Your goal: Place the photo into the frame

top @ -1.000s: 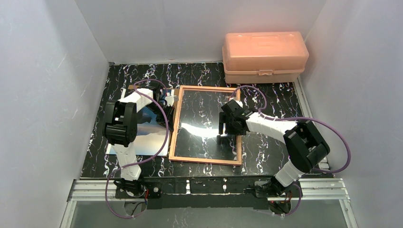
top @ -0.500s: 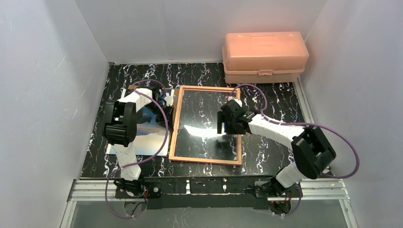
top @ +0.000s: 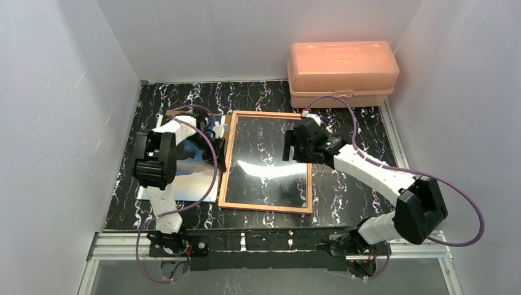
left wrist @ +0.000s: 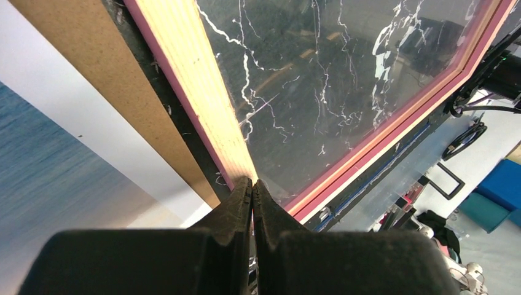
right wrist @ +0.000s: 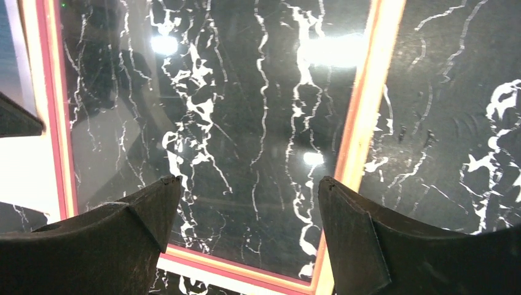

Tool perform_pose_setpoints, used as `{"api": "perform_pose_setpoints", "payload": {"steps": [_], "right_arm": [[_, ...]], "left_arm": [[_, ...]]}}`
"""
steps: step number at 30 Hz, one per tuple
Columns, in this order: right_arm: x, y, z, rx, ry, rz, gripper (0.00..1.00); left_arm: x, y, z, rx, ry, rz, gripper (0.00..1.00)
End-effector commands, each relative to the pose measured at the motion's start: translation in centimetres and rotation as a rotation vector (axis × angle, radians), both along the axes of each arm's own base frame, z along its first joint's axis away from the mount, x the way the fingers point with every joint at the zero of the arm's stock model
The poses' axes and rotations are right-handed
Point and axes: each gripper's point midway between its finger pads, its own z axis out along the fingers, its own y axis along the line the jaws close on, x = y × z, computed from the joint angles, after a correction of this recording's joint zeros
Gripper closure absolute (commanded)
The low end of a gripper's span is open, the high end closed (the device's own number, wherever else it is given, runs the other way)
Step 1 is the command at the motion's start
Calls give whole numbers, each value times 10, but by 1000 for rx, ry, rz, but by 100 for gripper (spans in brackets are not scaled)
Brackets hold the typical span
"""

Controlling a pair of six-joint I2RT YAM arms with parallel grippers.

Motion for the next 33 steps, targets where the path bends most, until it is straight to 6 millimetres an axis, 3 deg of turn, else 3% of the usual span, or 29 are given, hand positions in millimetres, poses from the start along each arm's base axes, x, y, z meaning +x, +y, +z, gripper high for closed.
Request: {"api": "perform_pose_setpoints", "payload": {"steps": [1, 9, 14, 17, 20, 22, 23, 26, 29, 33], "right_arm": [[1, -23, 8, -3, -11, -51, 9], [2, -46, 7, 31, 7, -96, 6], [7, -36, 17, 61, -1, -85, 4], [9, -18, 25, 55, -25, -58, 3], [10, 17, 35, 44, -59, -5, 3], [12, 49, 40, 43, -85, 38, 2], [14, 72, 51, 64, -109, 67, 2], [15, 136, 48, 75, -115, 155, 1], [19, 195, 38, 87, -111, 233, 1], [25, 254, 15, 99, -82, 305, 1]], "left_arm": [[-9, -7, 0, -32, 18, -12, 100], [-22, -30, 6, -118, 47, -40, 100], [-19, -43, 27, -198, 52, -40, 100], [-6, -33, 49, -207, 15, -26, 100], [20, -2, 82, -196, -56, 18, 100], [42, 30, 104, -147, -138, 52, 100], [54, 55, 112, -109, -175, 96, 100], [77, 119, 128, 23, -267, 181, 78], [84, 180, 134, 108, -281, 287, 58], [74, 238, 125, 170, -253, 398, 50]]}}
